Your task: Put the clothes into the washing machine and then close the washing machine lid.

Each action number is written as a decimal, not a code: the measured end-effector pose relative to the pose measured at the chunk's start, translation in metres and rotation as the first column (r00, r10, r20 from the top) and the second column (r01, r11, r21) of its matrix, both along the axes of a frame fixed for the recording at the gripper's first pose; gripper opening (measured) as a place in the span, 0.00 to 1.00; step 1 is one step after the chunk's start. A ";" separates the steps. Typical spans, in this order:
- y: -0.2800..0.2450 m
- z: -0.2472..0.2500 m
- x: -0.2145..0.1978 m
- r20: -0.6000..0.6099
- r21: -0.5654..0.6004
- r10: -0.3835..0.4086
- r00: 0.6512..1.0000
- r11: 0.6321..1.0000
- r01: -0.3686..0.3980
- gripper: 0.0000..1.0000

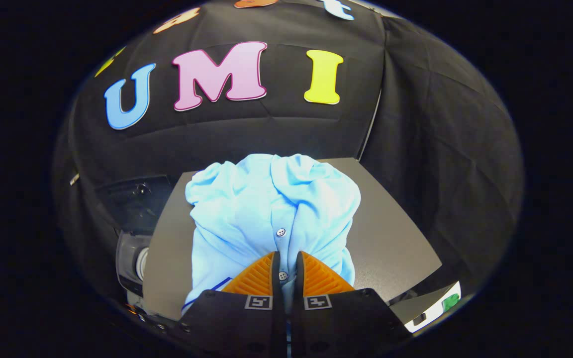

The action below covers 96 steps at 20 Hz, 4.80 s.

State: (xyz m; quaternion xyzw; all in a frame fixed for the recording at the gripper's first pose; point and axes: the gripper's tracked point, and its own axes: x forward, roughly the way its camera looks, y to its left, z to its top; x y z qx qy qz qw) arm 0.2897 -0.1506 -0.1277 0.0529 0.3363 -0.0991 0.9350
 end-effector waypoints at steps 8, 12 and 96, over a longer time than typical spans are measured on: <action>0.033 0.072 -0.021 0.138 -0.013 0.020 0.990 1.000 -0.018 0.08; 0.075 0.094 -0.028 0.187 -0.034 0.071 0.980 0.997 -0.066 0.08; 0.427 -0.032 0.244 0.350 0.013 0.281 0.894 0.953 -0.304 1.00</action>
